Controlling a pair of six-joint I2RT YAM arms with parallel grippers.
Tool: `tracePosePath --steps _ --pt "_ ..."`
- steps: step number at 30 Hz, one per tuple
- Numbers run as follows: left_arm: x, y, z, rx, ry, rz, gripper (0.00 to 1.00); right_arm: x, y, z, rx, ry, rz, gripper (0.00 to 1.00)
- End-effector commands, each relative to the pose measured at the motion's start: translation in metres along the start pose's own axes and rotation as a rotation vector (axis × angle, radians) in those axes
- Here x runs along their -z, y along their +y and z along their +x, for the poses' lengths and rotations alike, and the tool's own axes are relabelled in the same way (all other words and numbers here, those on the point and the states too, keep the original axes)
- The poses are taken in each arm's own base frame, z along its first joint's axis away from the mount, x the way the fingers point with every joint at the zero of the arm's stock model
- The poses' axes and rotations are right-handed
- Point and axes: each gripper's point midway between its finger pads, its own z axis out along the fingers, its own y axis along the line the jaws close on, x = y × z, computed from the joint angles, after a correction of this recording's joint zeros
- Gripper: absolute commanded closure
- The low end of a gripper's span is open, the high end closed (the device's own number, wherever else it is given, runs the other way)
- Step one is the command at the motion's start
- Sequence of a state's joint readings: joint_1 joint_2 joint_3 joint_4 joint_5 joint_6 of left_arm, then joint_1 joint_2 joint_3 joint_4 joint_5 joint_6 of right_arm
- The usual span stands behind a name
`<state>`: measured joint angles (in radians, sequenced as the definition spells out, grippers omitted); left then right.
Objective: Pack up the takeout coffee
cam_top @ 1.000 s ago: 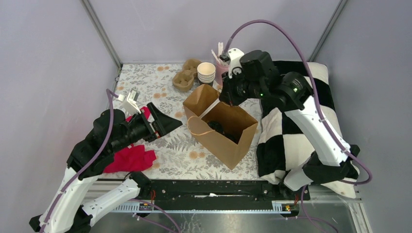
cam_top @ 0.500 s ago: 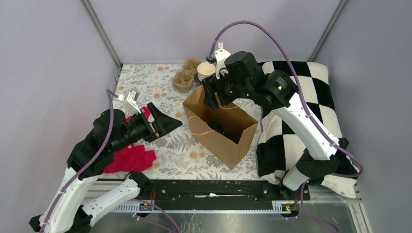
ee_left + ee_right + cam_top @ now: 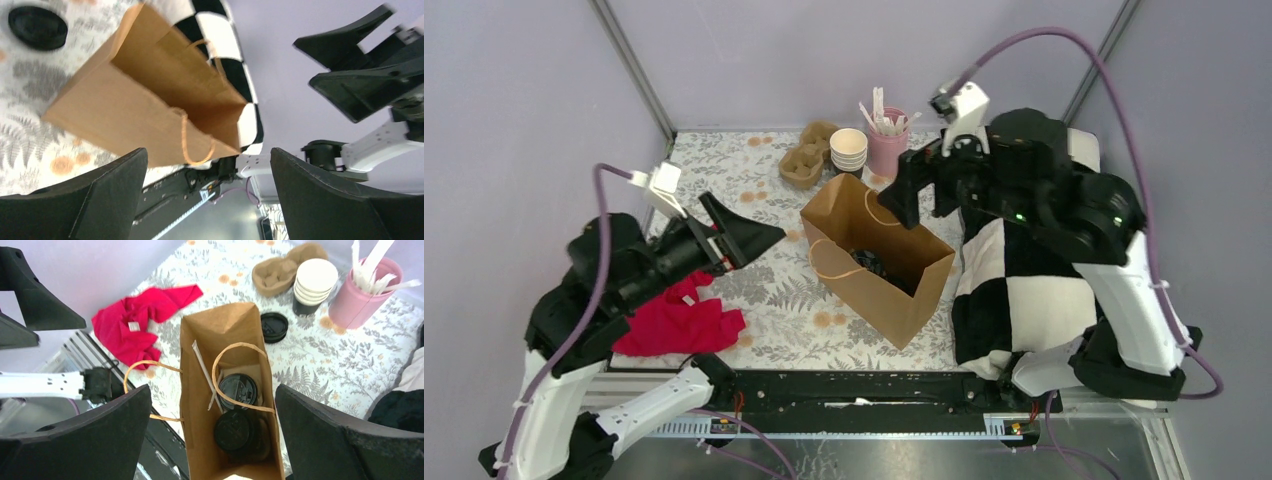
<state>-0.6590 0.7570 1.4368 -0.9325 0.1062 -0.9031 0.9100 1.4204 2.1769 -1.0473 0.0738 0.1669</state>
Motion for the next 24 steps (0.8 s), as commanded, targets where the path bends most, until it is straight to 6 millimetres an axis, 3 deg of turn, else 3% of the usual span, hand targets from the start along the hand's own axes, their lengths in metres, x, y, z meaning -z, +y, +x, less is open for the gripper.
tracePosePath --steps 1,6,10,17,22,24 --pt "0.034 -0.052 -0.048 -0.133 -0.157 0.124 0.03 0.051 0.001 -0.047 -0.044 -0.222 -0.008 0.0" --pt "0.074 -0.09 -0.085 -0.229 -0.289 0.191 0.01 0.097 -0.005 -0.08 -0.067 -0.4 0.005 0.0" --pt "0.099 -0.11 -0.102 -0.281 -0.364 0.239 0.01 0.115 -0.015 -0.092 -0.078 -0.444 0.058 0.0" --pt "0.117 -0.107 -0.11 -0.282 -0.437 0.231 0.01 0.12 -0.02 -0.093 -0.111 -0.462 0.081 0.0" --pt "0.115 -0.102 -0.108 -0.271 -0.431 0.217 0.01 0.115 -0.011 -0.085 -0.07 -0.434 0.024 0.0" --pt "0.114 -0.1 -0.107 -0.265 -0.429 0.214 0.01 0.116 -0.017 -0.086 -0.087 -0.442 0.06 0.0"
